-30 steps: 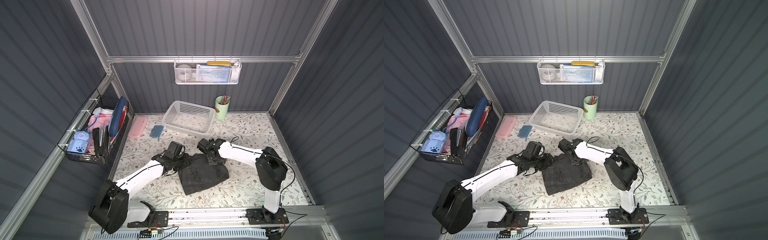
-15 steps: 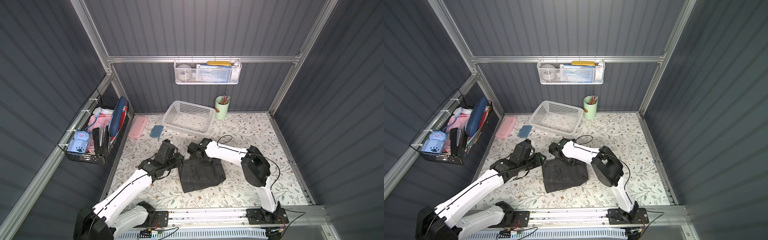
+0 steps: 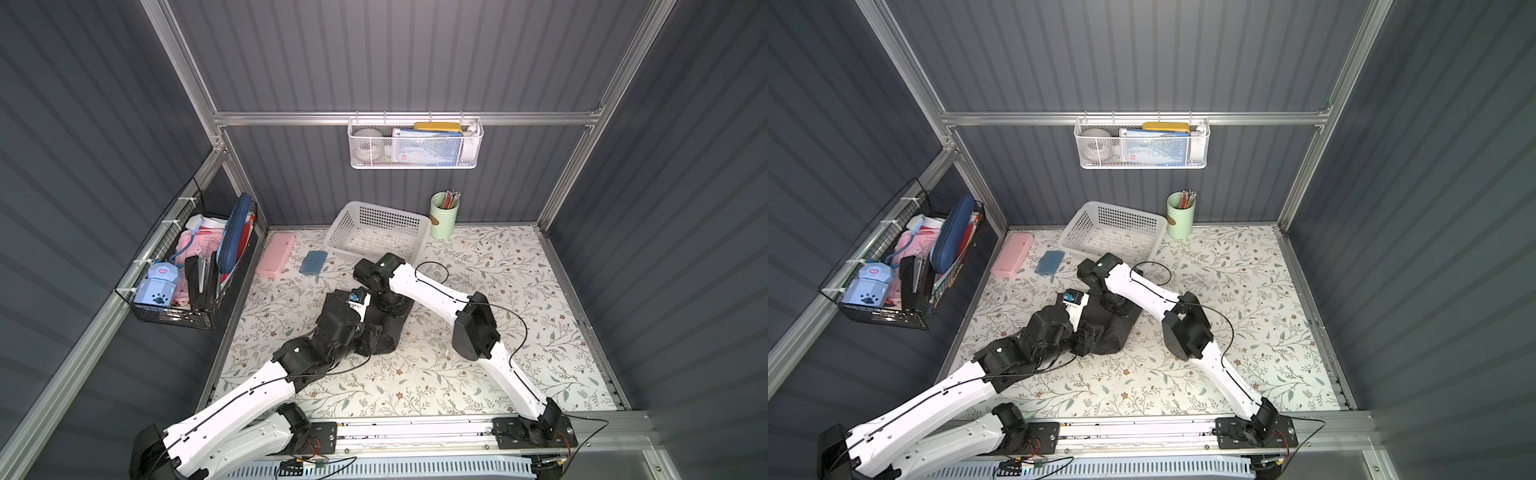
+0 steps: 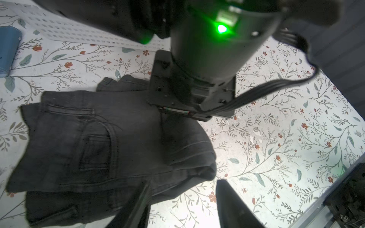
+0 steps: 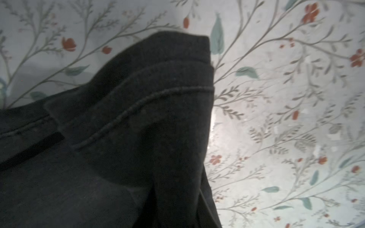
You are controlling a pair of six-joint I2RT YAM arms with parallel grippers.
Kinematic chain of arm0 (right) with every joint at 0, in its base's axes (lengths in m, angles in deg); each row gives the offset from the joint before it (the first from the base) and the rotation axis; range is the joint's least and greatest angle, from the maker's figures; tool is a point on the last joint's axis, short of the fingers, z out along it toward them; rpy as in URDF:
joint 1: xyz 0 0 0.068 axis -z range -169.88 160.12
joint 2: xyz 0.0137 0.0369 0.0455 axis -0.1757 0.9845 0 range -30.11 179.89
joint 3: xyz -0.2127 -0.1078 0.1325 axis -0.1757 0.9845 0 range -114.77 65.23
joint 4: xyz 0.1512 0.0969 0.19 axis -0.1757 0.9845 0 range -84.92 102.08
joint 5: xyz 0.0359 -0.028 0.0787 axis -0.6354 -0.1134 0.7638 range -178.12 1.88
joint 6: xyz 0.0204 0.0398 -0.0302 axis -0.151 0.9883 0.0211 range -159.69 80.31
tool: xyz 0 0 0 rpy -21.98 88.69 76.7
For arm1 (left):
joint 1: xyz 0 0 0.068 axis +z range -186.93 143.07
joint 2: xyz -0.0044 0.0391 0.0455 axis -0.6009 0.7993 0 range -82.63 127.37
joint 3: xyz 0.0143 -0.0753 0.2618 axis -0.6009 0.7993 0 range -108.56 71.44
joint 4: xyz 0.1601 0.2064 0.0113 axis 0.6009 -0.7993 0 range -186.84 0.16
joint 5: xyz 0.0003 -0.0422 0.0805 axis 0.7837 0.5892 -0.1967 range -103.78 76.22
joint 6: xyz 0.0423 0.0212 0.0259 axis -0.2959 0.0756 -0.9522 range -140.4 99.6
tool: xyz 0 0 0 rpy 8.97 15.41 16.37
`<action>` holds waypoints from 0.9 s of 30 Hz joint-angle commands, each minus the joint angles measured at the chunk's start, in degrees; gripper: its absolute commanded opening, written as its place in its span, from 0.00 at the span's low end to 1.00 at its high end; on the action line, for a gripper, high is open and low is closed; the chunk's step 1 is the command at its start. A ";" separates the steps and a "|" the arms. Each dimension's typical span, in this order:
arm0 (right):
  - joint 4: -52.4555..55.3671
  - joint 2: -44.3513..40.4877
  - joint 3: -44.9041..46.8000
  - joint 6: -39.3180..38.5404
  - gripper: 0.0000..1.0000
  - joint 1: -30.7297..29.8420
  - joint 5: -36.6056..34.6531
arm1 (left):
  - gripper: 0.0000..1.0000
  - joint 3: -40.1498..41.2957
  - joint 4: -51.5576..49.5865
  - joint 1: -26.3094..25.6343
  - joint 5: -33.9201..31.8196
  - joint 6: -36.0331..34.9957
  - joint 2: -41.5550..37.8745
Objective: Roll up the long pants
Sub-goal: Roll the long pant at the center of the board.
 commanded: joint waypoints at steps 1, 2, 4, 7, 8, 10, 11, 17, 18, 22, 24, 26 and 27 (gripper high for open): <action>7.98 4.04 -3.72 1.55 0.00 0.09 2.35 | 0.60 3.00 2.02 -0.33 -0.34 -0.98 -2.35; 7.52 3.76 -2.91 1.80 0.00 0.02 2.84 | 0.61 3.85 2.34 -0.41 -0.19 0.27 -2.29; 6.73 3.34 -1.43 2.35 0.00 0.01 3.57 | 0.61 5.66 3.02 -0.73 -0.17 1.69 -1.26; 6.13 3.07 -1.25 2.87 0.00 0.00 4.60 | 0.62 7.85 4.69 -1.76 -2.38 1.83 0.37; 5.97 2.91 -1.42 3.12 0.00 0.02 4.65 | 0.63 8.71 6.03 -2.01 -3.05 1.35 0.62; 5.52 2.96 -1.42 3.28 0.00 0.01 5.14 | 0.63 9.91 9.65 -2.17 -2.02 -0.92 1.30; 5.30 2.92 -1.42 3.31 0.00 0.04 5.08 | 0.63 10.13 11.03 -2.17 -1.49 -1.81 2.14; 4.41 3.20 -1.34 3.39 0.00 0.01 5.59 | 0.67 8.70 15.83 -2.26 0.58 -3.82 7.18; 4.25 3.20 -1.39 3.39 0.00 0.01 5.70 | 0.67 7.91 16.21 -2.26 0.68 -3.35 7.92; 3.88 3.29 -1.25 3.48 0.00 0.01 5.84 | 0.69 5.18 16.24 -2.26 1.21 -0.21 10.61; 3.66 3.25 -1.01 3.58 0.00 0.08 5.85 | 0.70 4.58 16.87 -2.21 2.50 0.71 11.00; 3.38 3.21 -0.40 3.80 0.00 0.18 6.23 | 0.73 4.17 16.94 -2.23 2.84 1.95 10.81; 3.20 3.12 -0.14 4.08 0.00 0.27 6.49 | 0.98 3.94 16.57 -2.26 2.67 1.96 11.04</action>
